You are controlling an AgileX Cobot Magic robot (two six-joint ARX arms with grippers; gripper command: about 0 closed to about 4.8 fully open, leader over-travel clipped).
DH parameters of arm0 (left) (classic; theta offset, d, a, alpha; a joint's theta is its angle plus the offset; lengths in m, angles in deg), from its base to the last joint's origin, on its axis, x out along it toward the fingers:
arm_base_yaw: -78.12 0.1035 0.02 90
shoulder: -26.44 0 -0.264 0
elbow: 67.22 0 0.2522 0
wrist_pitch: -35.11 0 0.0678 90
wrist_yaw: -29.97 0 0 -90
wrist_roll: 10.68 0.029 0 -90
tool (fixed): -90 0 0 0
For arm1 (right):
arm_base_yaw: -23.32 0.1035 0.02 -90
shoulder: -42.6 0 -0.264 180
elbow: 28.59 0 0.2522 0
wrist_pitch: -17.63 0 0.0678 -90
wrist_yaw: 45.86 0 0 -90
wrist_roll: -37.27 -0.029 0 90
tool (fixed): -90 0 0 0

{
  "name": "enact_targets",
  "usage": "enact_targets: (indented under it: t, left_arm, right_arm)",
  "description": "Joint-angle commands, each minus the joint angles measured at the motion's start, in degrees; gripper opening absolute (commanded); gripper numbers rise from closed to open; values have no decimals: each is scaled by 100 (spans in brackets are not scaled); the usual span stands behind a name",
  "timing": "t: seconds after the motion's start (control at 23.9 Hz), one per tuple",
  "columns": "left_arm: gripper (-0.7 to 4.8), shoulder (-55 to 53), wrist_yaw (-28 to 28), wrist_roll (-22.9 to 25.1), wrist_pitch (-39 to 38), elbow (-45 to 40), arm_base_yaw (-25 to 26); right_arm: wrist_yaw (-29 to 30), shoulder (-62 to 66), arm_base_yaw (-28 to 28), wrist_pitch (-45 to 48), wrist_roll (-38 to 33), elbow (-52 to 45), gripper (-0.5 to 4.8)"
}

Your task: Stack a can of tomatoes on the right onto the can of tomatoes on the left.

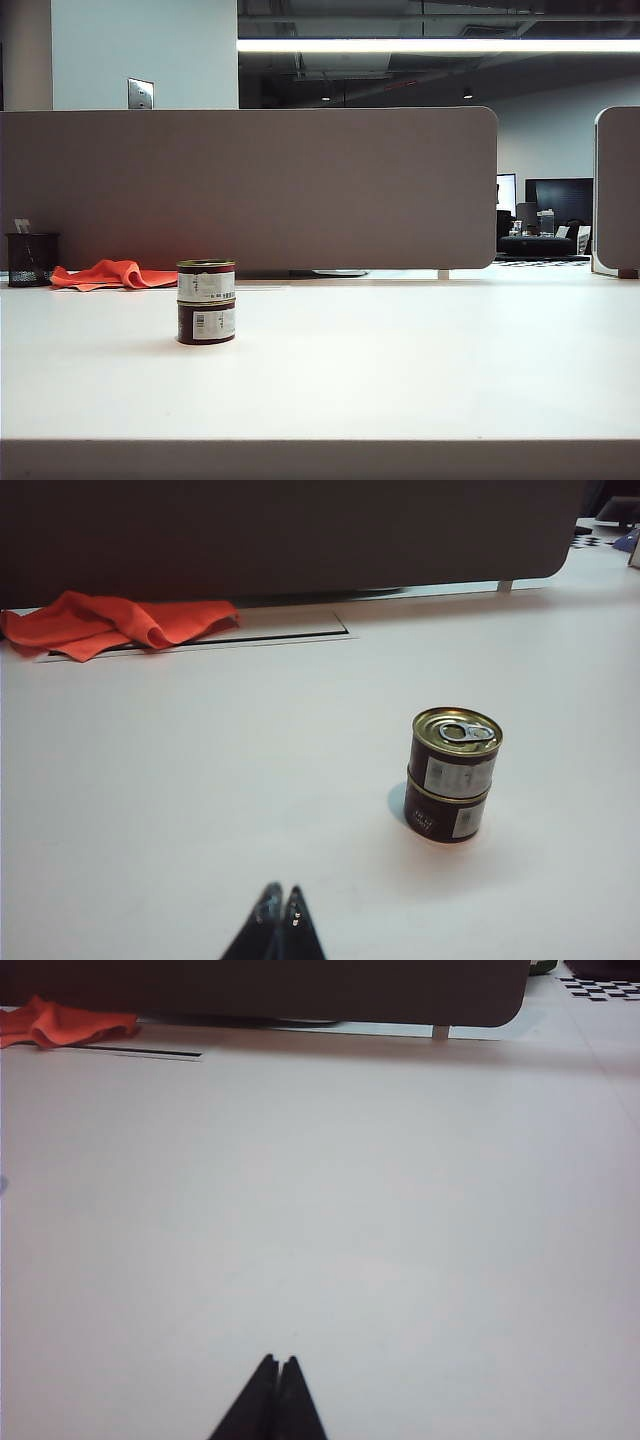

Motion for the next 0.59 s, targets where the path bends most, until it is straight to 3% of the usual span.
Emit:
enact_targets:
  t: [0.04, 0.59]
  left_arm:
    - [-6, -13, 2, 26, -96, 20, 7]
    - [-5, -13, 2, 20, -103, 20, 9]
  right_arm:
    - [9, -13, -2, 208, 0, 22, 22]
    - [-13, -13, -4, 96, 0, 24, 22]
